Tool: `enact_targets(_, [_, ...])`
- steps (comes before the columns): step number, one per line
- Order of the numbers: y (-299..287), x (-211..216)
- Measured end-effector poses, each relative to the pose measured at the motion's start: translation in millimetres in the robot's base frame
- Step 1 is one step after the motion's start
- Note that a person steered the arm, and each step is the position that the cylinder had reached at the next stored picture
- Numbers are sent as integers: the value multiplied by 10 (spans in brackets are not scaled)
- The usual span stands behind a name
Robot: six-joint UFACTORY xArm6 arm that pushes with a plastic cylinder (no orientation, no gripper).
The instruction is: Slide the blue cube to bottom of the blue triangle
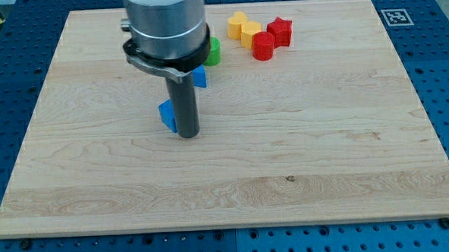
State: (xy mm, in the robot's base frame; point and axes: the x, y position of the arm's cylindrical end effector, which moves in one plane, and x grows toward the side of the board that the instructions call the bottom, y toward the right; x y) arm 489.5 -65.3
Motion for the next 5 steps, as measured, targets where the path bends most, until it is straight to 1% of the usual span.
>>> enact_targets(1, [-123,42])
enact_targets(2, [-484,44])
enact_targets(3, [-517,-137])
enact_targets(5, [-100,-183])
